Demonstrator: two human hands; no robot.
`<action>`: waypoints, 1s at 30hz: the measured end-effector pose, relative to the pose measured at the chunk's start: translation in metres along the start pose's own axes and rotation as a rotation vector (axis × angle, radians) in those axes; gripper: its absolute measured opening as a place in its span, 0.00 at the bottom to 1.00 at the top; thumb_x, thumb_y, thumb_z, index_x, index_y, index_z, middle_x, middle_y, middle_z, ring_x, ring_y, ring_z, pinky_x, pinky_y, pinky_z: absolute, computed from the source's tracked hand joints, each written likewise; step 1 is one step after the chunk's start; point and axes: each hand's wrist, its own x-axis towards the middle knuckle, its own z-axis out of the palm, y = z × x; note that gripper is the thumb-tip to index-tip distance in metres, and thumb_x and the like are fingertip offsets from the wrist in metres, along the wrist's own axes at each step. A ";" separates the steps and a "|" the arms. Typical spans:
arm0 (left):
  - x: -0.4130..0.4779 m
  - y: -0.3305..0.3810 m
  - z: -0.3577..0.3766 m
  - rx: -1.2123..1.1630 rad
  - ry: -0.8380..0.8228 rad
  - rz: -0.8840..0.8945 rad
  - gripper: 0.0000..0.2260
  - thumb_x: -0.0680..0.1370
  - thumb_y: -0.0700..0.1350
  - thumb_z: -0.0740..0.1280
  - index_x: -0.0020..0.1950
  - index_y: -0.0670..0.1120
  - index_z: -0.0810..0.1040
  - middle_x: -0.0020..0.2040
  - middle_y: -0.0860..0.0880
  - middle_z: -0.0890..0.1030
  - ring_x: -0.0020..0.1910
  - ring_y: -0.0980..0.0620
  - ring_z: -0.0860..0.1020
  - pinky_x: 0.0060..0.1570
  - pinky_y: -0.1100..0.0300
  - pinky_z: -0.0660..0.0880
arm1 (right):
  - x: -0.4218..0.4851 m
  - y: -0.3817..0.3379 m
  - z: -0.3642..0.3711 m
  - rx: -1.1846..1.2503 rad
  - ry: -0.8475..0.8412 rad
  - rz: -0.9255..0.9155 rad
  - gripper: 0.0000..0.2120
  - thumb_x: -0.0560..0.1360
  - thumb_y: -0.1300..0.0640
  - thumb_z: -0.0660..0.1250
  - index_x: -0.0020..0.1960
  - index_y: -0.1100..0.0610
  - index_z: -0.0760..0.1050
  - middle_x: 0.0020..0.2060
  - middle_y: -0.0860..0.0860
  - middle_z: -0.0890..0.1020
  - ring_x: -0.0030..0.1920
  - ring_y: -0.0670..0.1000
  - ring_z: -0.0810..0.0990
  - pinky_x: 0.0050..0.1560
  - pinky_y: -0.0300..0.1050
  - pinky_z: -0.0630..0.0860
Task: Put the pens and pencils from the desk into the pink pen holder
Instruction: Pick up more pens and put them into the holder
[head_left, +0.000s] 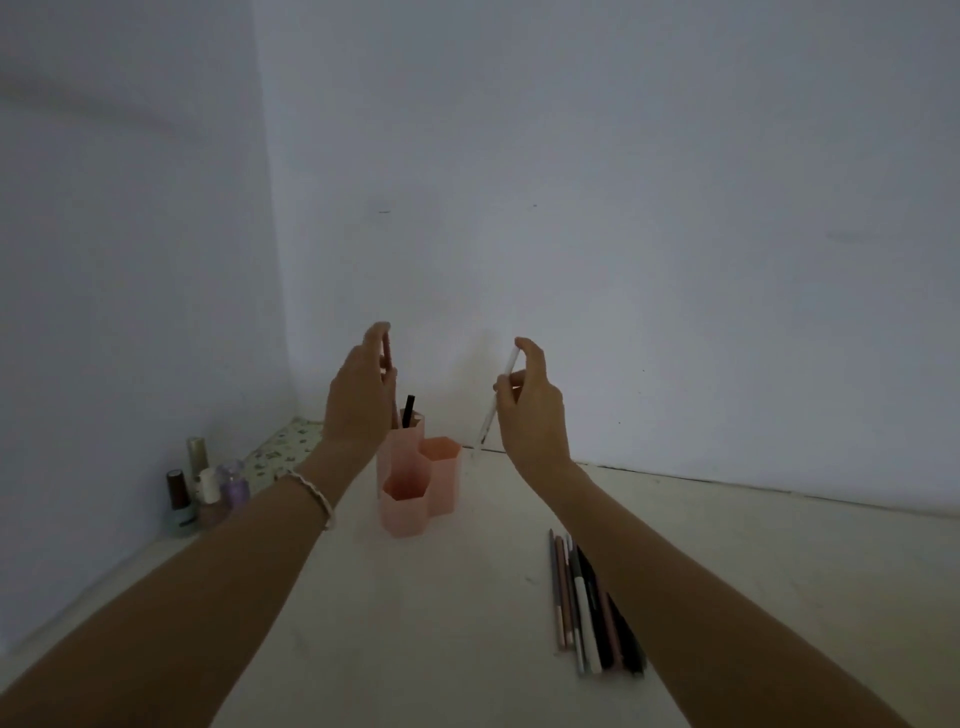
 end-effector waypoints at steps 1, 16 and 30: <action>-0.003 -0.006 0.002 0.093 -0.042 0.027 0.17 0.80 0.40 0.63 0.69 0.49 0.69 0.54 0.44 0.78 0.54 0.45 0.78 0.52 0.52 0.77 | 0.000 -0.001 0.004 0.019 0.007 -0.008 0.19 0.81 0.59 0.58 0.70 0.50 0.61 0.40 0.48 0.78 0.38 0.50 0.81 0.38 0.39 0.80; -0.006 0.010 -0.014 -0.024 0.195 -0.068 0.15 0.77 0.37 0.61 0.63 0.47 0.73 0.58 0.47 0.75 0.47 0.53 0.76 0.47 0.56 0.77 | 0.001 -0.001 0.091 -0.154 -0.170 -0.209 0.17 0.80 0.61 0.57 0.68 0.56 0.69 0.56 0.54 0.80 0.55 0.52 0.79 0.58 0.48 0.77; -0.121 0.097 0.102 0.169 -0.913 -0.327 0.06 0.75 0.42 0.66 0.40 0.41 0.73 0.40 0.45 0.77 0.39 0.46 0.78 0.35 0.61 0.74 | 0.002 0.039 -0.065 -0.280 -0.012 0.033 0.16 0.78 0.63 0.58 0.65 0.55 0.69 0.40 0.51 0.79 0.36 0.51 0.80 0.40 0.52 0.81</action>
